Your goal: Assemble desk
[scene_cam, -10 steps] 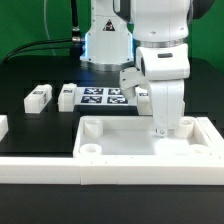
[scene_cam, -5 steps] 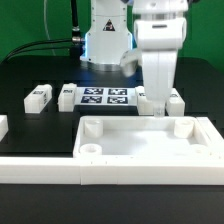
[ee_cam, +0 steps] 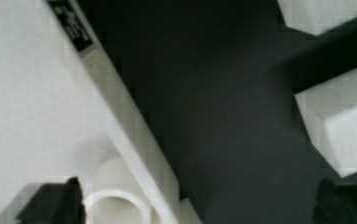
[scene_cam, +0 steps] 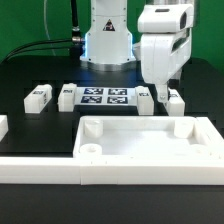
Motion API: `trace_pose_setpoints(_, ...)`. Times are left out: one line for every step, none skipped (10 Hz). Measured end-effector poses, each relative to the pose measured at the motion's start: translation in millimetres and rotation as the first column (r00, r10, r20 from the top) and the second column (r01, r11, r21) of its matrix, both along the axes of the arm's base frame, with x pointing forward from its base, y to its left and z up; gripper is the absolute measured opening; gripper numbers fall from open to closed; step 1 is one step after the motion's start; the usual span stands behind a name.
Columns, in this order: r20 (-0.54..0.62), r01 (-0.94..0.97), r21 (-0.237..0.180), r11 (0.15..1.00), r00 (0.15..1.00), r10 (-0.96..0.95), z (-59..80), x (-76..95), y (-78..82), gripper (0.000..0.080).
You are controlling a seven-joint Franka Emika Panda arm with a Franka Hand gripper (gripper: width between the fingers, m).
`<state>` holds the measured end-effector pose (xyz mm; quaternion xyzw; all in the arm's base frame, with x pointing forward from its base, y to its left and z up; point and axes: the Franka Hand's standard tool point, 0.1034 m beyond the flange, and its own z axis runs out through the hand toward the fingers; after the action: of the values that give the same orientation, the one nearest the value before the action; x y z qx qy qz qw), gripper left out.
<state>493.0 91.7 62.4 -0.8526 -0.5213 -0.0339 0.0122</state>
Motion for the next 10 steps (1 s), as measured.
trace_pose_setpoints(-0.001, 0.008, 0.001, 1.000, 1.000, -0.008, -0.3, -0.2, 0.2, 0.0649)
trace_pose_setpoints(-0.009, 0.120, 0.007, 0.993, 0.993, -0.120, -0.4, -0.3, 0.6, 0.0649)
trace_pose_setpoints(-0.015, 0.197, 0.010, 0.980, 0.980, -0.196, -0.7, -0.8, 0.6, 0.0649)
trace_pose_setpoints(-0.025, 0.318, 0.018, 0.948, 0.948, -0.318, -1.8, -4.7, -0.2, 0.0649)
trace_pose_setpoints(-0.033, 0.455, 0.024, 0.890, 0.890, -0.454, -2.3, -12.8, -0.4, 0.0649)
trace_pose_setpoints(-0.039, 0.630, 0.038, 0.776, 0.777, -0.628, -3.0, -28.2, 6.1, 0.0649)
trace_pose_setpoints(-0.047, 0.688, 0.046, 0.724, 0.726, -0.686, -5.6, -35.4, 8.5, 0.0649)
trace_pose_setpoints(-0.061, 0.741, 0.051, 0.670, 0.672, -0.738, -5.4, -34.3, 8.8, 0.0649)
trace_pose_setpoints(-0.075, 0.788, 0.052, 0.613, 0.615, -0.785, -5.6, -34.6, 10.1, 0.0649)
trace_pose_setpoints(-0.081, 0.805, 0.053, 0.590, 0.593, -0.801, -5.7, -34.9, 10.8, 0.0649)
